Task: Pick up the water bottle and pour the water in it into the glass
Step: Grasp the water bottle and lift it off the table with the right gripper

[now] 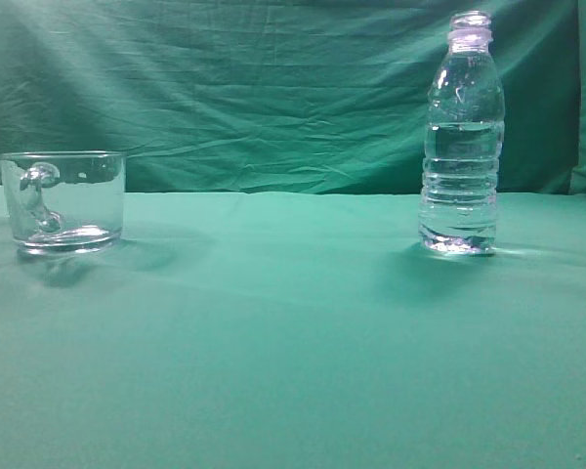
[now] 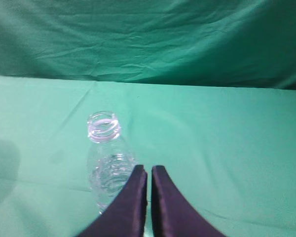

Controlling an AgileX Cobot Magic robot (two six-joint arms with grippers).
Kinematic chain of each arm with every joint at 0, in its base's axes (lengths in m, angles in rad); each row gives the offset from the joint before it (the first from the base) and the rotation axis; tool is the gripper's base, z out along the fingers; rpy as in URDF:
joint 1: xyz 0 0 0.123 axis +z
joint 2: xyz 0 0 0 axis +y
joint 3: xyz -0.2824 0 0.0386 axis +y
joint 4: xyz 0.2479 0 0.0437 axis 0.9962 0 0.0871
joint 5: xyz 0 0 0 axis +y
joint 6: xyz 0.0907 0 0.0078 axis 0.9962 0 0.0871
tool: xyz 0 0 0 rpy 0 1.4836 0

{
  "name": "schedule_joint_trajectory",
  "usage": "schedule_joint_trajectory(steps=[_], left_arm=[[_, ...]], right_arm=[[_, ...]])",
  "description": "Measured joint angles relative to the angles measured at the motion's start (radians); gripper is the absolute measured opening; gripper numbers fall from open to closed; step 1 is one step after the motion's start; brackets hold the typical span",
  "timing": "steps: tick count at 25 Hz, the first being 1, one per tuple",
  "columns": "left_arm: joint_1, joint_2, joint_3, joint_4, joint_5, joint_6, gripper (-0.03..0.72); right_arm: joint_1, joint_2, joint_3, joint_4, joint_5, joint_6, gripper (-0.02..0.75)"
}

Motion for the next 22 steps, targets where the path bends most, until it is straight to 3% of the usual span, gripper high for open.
schedule_joint_trajectory(steps=[4, 10, 14, 19, 21, 22], left_arm=[[0.000, 0.000, 0.000, 0.000, 0.000, 0.000, 0.000], [0.000, 0.000, 0.000, 0.000, 0.000, 0.000, 0.000], [0.000, 0.000, 0.000, 0.000, 0.000, 0.000, 0.000], [0.000, 0.000, 0.000, 0.000, 0.000, 0.000, 0.000], [0.000, 0.000, 0.000, 0.000, 0.000, 0.000, 0.000], [0.000, 0.000, 0.000, 0.000, 0.000, 0.000, 0.000]], right_arm=[[0.043, 0.195, 0.000, -0.085, -0.209, 0.000, 0.000], [0.048, 0.412, -0.002, -0.103, -0.427, 0.002, 0.000], [0.048, 0.479, -0.002, -0.105, -0.469, 0.002, 0.211], [0.048, 0.527, -0.003, -0.105, -0.481, 0.004, 0.599], [0.048, 0.560, -0.003, -0.105, -0.484, 0.004, 0.657], [0.048, 0.578, -0.004, -0.105, -0.488, 0.004, 0.643]])
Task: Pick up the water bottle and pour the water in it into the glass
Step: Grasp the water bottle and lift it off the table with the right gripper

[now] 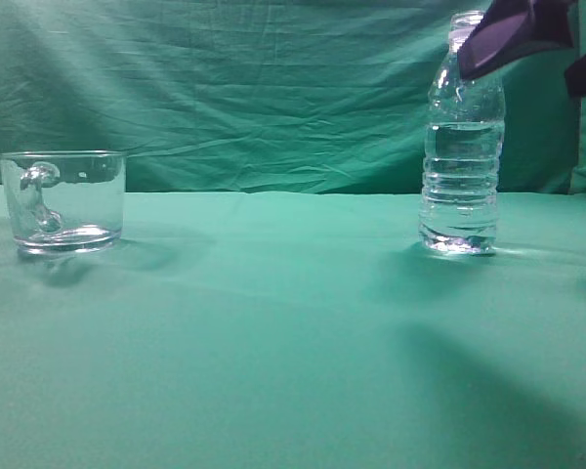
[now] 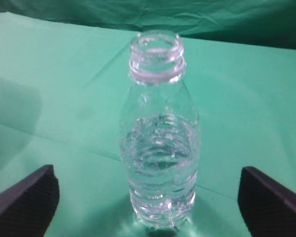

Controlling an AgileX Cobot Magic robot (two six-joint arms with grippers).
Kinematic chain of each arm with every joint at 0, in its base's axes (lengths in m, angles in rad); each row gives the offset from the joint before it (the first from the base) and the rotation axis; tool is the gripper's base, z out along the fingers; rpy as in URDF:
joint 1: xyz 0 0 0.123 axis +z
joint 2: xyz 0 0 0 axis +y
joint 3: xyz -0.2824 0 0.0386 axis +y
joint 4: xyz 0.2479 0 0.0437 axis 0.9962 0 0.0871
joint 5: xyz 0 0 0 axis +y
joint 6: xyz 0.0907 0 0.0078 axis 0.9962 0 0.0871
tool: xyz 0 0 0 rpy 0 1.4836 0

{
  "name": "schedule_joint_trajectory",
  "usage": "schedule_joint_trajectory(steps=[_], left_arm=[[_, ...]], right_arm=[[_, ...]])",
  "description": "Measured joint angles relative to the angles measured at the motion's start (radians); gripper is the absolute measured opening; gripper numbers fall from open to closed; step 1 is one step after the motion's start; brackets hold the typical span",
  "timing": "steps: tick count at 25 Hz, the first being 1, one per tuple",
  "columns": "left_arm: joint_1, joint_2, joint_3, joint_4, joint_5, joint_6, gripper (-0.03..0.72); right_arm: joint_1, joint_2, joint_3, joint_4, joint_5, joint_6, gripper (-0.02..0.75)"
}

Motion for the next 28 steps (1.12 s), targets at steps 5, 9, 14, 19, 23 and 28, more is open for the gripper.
schedule_joint_trajectory(steps=[5, 9, 14, 19, 23, 28], left_arm=[[0.000, 0.000, 0.000, 0.000, 0.000, 0.000, 0.000], [0.000, 0.000, 0.000, 0.000, 0.000, 0.000, 0.000], [0.000, 0.000, 0.000, 0.000, 0.000, 0.000, 0.000], [0.000, 0.000, 0.000, 0.000, 0.000, 0.000, 0.000], [0.000, 0.000, 0.000, 0.000, 0.000, 0.000, 0.000], [0.000, 0.000, 0.000, 0.000, 0.000, 0.000, 0.000]], right_arm=[[0.000, 0.148, -0.002, 0.004, -0.125, -0.002, 0.643], [0.000, 0.283, -0.013, 0.056, -0.302, -0.002, 0.643], [0.000, 0.409, -0.076, 0.084, -0.353, -0.002, 0.643], [0.000, 0.488, -0.149, 0.084, -0.367, -0.002, 0.643], [0.000, 0.527, -0.186, 0.081, -0.391, -0.002, 0.643], [0.000, 0.538, -0.195, 0.076, -0.419, -0.002, 0.504]])
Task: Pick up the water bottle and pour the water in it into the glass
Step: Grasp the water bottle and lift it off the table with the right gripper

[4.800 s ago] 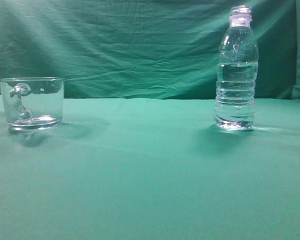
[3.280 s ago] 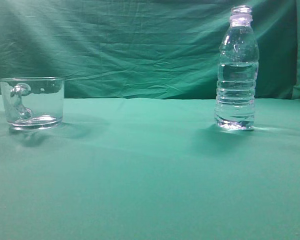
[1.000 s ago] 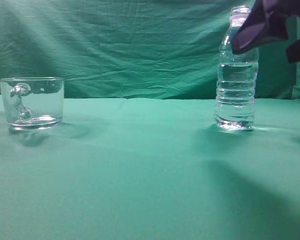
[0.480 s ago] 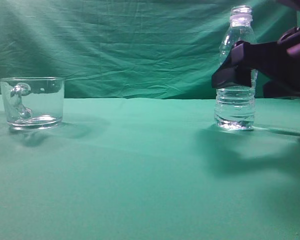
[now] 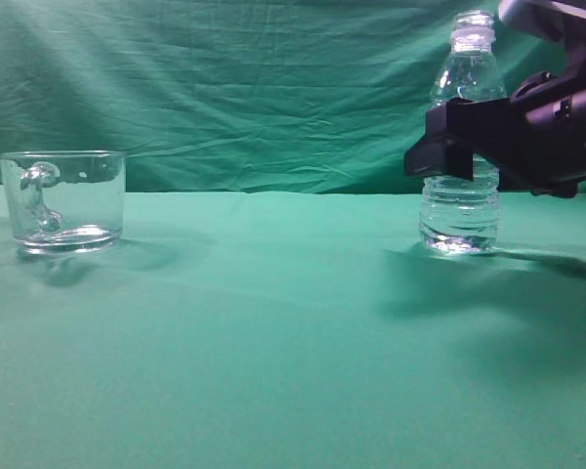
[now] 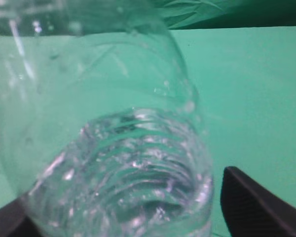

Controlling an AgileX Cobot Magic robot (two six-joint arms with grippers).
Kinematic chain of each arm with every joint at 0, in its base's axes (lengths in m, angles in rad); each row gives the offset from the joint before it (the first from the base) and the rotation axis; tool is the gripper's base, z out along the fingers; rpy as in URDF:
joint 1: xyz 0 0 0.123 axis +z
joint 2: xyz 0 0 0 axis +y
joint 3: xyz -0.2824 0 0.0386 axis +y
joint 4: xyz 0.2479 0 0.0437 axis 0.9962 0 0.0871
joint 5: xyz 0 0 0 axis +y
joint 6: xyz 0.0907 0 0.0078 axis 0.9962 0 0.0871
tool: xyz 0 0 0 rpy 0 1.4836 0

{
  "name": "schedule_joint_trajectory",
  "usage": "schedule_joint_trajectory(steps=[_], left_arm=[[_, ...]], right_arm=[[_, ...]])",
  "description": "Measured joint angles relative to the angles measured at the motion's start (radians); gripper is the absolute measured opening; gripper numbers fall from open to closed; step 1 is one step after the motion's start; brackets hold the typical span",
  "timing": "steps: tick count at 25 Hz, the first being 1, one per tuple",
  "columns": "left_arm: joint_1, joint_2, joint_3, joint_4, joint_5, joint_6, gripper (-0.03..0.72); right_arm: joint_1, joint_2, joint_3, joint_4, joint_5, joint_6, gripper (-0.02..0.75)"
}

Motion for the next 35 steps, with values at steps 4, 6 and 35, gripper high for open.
schedule_joint_trajectory(steps=[4, 6, 35], left_arm=[[0.000, 0.000, 0.000, 0.000, 0.000, 0.000, 0.000], [0.000, 0.000, 0.000, 0.000, 0.000, 0.000, 0.000], [0.000, 0.000, 0.000, 0.000, 0.000, 0.000, 0.000]], right_arm=[[0.000, 0.002, -0.001, 0.000, -0.008, -0.010, 0.368], [0.000, 0.004, -0.001, 0.000, -0.008, -0.012, 0.357], [0.088, -0.214, -0.339, -0.431, 0.688, -0.029, 0.357]])
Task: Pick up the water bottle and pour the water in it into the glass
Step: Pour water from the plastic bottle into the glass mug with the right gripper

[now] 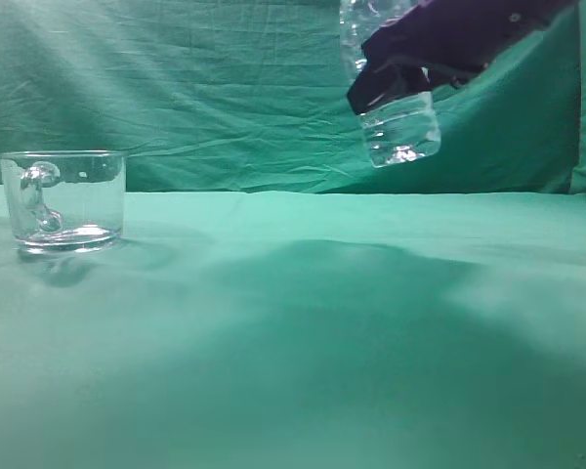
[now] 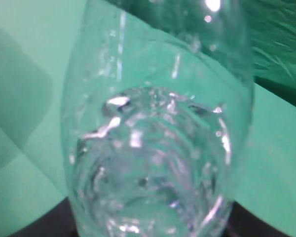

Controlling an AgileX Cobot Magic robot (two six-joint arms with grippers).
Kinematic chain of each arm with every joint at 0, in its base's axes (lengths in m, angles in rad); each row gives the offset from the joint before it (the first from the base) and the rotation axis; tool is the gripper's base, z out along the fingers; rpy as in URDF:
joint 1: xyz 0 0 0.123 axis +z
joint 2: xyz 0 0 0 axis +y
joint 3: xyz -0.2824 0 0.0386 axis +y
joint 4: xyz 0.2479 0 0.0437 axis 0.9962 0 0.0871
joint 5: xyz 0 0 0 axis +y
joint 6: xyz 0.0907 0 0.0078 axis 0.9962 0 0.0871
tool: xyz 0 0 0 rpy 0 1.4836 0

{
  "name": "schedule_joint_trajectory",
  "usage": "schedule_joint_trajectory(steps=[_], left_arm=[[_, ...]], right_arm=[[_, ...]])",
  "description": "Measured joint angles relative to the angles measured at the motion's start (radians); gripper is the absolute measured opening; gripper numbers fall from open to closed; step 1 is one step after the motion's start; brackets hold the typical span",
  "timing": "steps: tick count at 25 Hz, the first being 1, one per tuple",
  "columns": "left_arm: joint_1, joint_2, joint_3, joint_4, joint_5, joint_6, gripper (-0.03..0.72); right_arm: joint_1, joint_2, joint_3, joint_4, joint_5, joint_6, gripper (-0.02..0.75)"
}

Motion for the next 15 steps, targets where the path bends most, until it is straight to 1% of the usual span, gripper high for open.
schedule_joint_trajectory(steps=[3, 7, 11, 15], left_arm=[[0.000, 0.000, 0.000, 0.000, 0.000, 0.000, 0.000], [0.000, 0.000, 0.000, 0.000, 0.000, 0.000, 0.000], [0.000, 0.000, 0.000, 0.000, 0.000, 0.000, 0.000], [0.000, 0.000, 0.000, 0.000, 0.000, 0.000, 0.000]], right_arm=[[0.069, 0.012, -0.113, -0.022, 0.144, -0.005, 0.357], [0.146, 0.075, -0.248, -0.025, 0.270, -0.057, 0.357], [0.203, 0.167, -0.382, -0.065, 0.352, -0.099, 0.357], [0.239, 0.259, -0.505, -0.148, 0.408, -0.107, 0.357]])
